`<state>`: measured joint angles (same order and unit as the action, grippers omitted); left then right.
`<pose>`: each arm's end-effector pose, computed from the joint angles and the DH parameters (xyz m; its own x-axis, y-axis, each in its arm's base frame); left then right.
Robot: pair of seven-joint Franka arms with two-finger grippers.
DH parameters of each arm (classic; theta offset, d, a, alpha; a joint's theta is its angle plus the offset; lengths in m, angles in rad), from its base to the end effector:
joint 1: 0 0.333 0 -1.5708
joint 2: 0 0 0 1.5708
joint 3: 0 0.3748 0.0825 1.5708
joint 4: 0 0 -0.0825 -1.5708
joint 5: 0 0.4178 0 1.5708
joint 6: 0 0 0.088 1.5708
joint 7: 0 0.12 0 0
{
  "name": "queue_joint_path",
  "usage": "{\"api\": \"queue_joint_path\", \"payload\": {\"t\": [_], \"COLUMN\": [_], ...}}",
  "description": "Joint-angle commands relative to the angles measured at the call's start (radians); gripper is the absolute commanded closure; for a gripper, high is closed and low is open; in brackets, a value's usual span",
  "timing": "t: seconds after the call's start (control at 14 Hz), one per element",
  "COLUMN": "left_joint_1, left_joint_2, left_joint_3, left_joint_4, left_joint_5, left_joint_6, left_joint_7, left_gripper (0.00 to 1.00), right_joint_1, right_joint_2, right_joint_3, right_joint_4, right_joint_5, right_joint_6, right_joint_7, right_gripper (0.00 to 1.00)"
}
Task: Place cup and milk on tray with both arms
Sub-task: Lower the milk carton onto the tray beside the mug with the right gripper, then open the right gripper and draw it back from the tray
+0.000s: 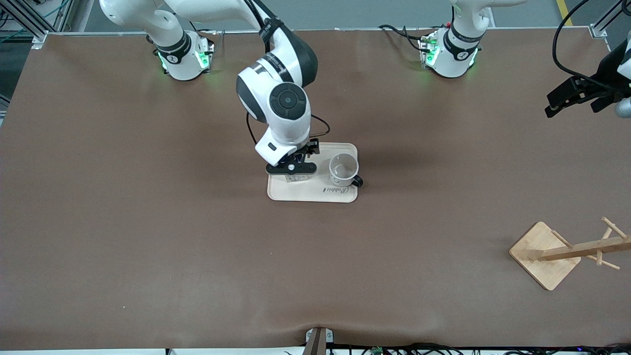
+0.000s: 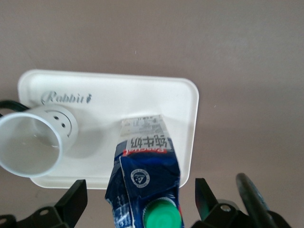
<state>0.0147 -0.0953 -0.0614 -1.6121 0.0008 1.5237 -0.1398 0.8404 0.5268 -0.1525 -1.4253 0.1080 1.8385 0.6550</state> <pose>0.5474 -0.0275 0.6994 0.9956 0.0932 0.0076 0.0933 -0.9956 -0.0056 0.5607 0.5013 0.4107 0.9949 0.0126 -0.0997 0.0173 -0.9988 0.0463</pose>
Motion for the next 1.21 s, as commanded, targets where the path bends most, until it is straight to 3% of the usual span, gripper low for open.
{"api": "queue_joint_path", "payload": {"t": [0.0, 0.14, 0.43, 0.57, 0.79, 0.93, 1.14], "left_joint_1": [0.002, 0.004, 0.008, 0.008, 0.010, 0.028, 0.031], "left_joint_2": [-0.023, -0.020, -0.014, -0.006, -0.004, -0.004, -0.006], "left_joint_3": [-0.021, -0.021, -0.021, -0.021, -0.017, -0.015, -0.015], "left_joint_4": [-0.035, -0.035, -0.035, -0.034, -0.032, -0.032, -0.032], "left_joint_5": [-0.016, -0.016, -0.007, -0.005, -0.004, -0.004, -0.004], "left_joint_6": [0.023, 0.023, 0.023, 0.024, 0.023, 0.023, 0.018], "left_joint_7": [-0.004, -0.004, -0.003, -0.003, 0.003, 0.014, 0.017], "left_gripper": [0.00, 0.00, 0.00, 0.00, 0.00, 0.00, 0.00], "right_joint_1": [-0.053, -0.104, -0.275, -0.355, -0.369, -0.388, -0.509], "right_joint_2": [-0.022, -0.036, -0.047, -0.071, -0.167, -0.205, -0.214], "right_joint_3": [-0.021, -0.028, -0.062, -0.064, -0.076, -0.119, -0.133], "right_joint_4": [0.061, 0.109, 0.343, 0.368, 0.365, 0.343, 0.339], "right_joint_5": [-0.014, -0.017, -0.018, -0.010, -0.022, -0.019, 0.027], "right_joint_6": [-0.044, -0.123, -0.447, -0.470, -0.482, -0.504, -0.513], "right_joint_7": [-0.027, -0.186, -0.201, -0.203, -0.192, -0.207, -0.206], "right_gripper": [0.00, 0.00, 0.00, 0.00, 0.00, 0.00, 0.00]}}
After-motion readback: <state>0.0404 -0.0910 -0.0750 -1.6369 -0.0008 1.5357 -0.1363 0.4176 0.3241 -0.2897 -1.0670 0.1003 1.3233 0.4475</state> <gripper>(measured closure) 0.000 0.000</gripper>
